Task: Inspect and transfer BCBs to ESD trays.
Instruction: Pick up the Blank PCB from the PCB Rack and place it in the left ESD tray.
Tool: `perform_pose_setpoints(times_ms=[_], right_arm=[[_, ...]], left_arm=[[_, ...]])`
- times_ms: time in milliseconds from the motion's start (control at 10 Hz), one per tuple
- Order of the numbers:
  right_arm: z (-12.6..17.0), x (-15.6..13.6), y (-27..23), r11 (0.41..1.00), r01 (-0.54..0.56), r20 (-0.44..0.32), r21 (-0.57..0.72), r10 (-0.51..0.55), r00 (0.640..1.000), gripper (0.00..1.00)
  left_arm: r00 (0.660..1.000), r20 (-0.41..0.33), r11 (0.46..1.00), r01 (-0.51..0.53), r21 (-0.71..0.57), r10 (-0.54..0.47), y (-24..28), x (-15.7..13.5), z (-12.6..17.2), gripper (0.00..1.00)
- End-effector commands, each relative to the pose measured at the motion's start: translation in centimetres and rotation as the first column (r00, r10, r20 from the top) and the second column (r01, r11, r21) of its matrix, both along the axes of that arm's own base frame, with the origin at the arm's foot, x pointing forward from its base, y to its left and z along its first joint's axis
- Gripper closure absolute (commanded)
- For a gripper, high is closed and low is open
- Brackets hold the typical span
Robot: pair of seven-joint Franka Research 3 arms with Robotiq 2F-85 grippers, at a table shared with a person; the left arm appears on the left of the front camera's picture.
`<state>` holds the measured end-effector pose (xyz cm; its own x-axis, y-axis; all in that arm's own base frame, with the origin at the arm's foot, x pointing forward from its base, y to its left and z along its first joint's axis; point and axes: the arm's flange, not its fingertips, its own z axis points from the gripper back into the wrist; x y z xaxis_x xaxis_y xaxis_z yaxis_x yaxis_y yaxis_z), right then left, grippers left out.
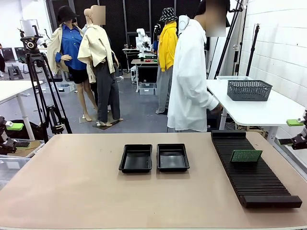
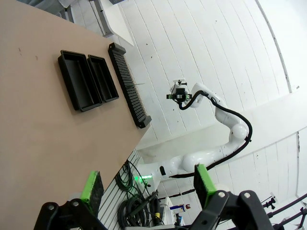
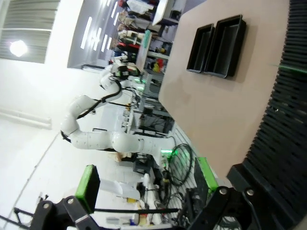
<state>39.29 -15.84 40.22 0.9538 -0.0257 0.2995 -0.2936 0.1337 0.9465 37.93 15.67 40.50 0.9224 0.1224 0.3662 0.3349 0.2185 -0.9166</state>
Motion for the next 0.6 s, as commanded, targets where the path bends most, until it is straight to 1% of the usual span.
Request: perform_pose_setpoints(times_ms=[0,200,300,500], right_arm=[[0.8,3.3,0.3,0.992,-0.049,-0.016,-0.112,0.048,0.999,0.00],[2.4,6.8,1.5,0.964,-0.109,-0.036,-0.241,0.104,0.994,0.00],[3.2,8.8,2.4,0.934,-0.132,-0.048,-0.331,0.124,0.991,0.00],[4.2,11.4,4.5,0.863,-0.211,-0.045,-0.459,0.215,0.976,0.00]], left_arm=[[1.000,0.003,1.000,0.002,-0.001,-0.002,0.0,0.0,0.1,0.00],[1.000,0.003,1.000,0.002,-0.001,-0.002,0.0,0.0,0.1,0.00],[1.000,0.003,1.000,0.002,-0.001,-0.002,0.0,0.0,0.1,0.00],[1.000,0.003,1.000,0.002,-0.001,-0.002,0.0,0.0,0.1,0.00]])
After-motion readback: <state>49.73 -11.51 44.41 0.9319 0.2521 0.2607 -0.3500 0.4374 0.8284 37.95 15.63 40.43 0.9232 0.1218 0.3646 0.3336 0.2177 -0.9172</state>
